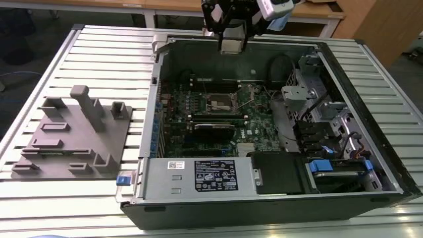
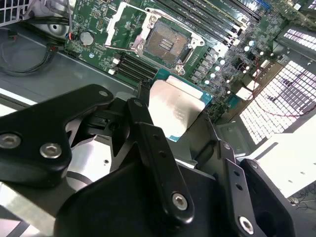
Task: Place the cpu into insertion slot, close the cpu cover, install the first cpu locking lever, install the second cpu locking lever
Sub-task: 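Place the cpu into insertion slot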
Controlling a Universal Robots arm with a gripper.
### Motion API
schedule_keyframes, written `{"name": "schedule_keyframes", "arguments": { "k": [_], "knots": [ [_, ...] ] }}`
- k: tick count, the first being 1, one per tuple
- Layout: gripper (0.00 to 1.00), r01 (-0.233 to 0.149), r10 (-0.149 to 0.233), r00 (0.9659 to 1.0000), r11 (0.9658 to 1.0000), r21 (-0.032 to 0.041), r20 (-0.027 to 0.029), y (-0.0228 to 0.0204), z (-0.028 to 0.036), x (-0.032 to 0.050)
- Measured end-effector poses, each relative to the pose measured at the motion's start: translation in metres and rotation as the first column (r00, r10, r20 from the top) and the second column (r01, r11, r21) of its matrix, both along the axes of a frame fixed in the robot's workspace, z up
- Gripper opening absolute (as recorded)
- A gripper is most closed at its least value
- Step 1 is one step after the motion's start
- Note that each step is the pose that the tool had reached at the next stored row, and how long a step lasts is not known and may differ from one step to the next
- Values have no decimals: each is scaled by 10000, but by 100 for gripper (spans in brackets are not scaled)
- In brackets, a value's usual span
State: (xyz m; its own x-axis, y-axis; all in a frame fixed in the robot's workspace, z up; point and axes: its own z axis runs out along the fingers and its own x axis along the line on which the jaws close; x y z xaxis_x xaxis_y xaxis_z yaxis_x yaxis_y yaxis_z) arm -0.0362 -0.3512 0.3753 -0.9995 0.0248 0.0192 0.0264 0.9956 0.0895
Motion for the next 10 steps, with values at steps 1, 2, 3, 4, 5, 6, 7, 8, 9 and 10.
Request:
{"name": "schedule_keyframes", "arguments": {
  "k": [1,2,3,4,5,6,7,8,9,10],
  "knots": [
    [54,0,0,10000,10000,-2,-1,0,-4,0],
    [54,0,0,10000,10000,0,0,0,-11,0],
    [54,0,0,10000,10000,-1,-1,0,-16,0],
    [54,0,0,10000,10000,-1,-1,0,-21,0],
    [54,0,0,10000,10000,-1,-1,0,-27,0],
    [54,0,0,10000,10000,-1,-1,0,-32,0],
    [54,0,0,10000,10000,-1,-1,0,-37,0],
    [54,0,0,10000,10000,-1,-1,0,-42,0],
    [54,0,0,10000,10000,-1,-1,0,-48,0],
    [54,0,0,10000,10000,0,0,0,-54,0]
  ]
}}
